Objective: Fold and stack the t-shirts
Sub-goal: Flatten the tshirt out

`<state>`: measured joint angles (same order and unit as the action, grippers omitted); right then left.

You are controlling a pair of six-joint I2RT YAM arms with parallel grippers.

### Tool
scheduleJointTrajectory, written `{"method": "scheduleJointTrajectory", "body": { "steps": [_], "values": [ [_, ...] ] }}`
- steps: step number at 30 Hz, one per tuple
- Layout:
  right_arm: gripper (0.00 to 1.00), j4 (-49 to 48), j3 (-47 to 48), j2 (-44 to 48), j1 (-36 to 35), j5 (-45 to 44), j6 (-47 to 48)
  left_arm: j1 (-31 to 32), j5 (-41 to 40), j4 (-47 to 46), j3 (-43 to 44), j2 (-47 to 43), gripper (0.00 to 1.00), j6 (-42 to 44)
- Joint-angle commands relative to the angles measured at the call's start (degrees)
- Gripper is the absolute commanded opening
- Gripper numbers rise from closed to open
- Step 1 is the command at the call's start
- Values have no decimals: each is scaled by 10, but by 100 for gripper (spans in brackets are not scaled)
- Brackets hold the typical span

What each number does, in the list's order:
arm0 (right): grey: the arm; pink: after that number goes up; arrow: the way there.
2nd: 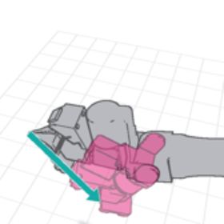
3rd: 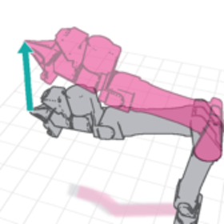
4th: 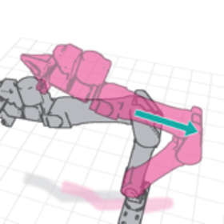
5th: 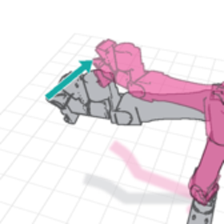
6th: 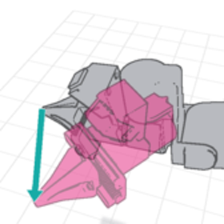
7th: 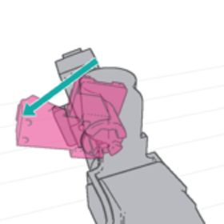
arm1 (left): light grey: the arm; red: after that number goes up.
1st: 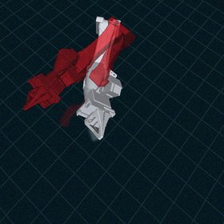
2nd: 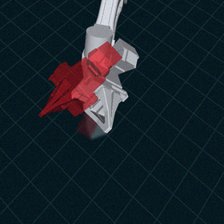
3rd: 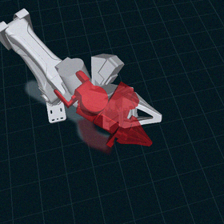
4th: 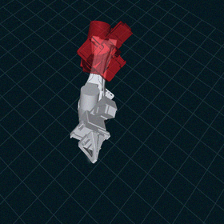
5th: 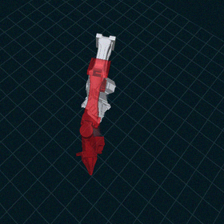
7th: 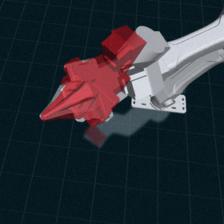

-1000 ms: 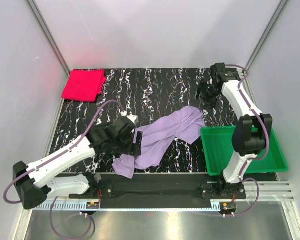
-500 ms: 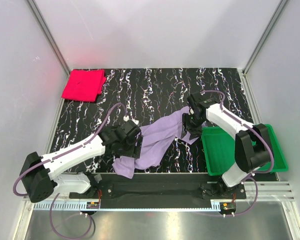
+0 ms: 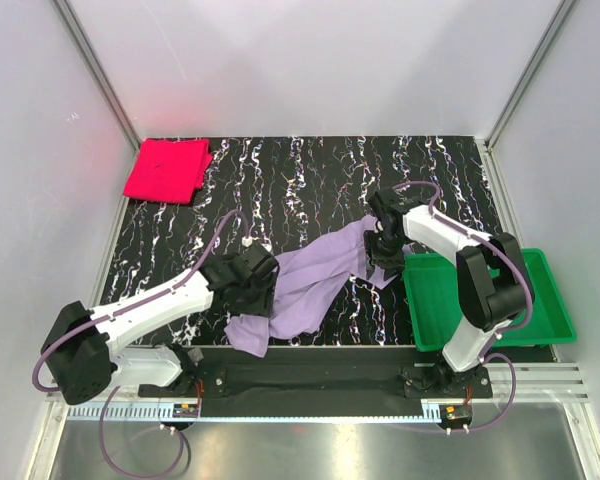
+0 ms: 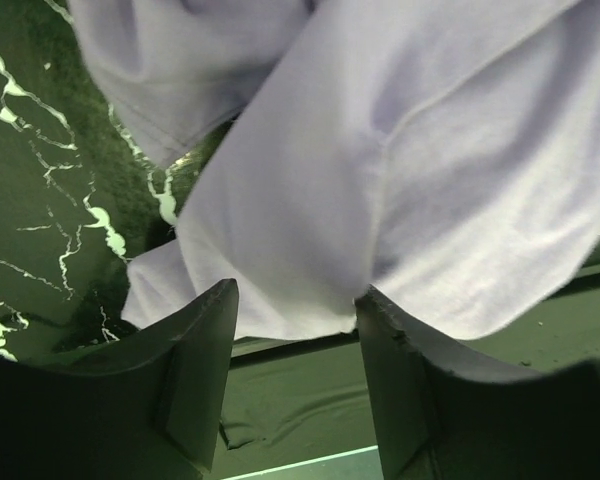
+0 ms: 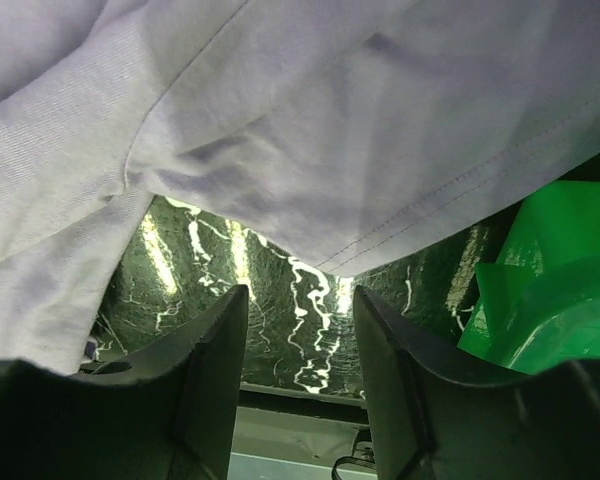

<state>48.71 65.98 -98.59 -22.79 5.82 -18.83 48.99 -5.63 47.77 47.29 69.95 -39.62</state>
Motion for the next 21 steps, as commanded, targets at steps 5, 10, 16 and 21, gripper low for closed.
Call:
{"method": "scheduleJointTrajectory", "body": {
  "steps": [5, 10, 16, 21],
  "values": [
    [54, -18, 10, -25, -3, -23, 18, -25, 15, -35, -11, -2, 47, 17],
    [54, -26, 7, -38, -3, -32, 13, -28, 21, -38, -9, 1, 35, 23],
    [52, -27, 16, -57, -3, -42, 6, -37, 21, -31, 0, -3, 26, 29],
    [47, -36, 13, -71, -4, -55, -2, -39, 15, -23, 10, -13, 18, 30]
  ]
}}
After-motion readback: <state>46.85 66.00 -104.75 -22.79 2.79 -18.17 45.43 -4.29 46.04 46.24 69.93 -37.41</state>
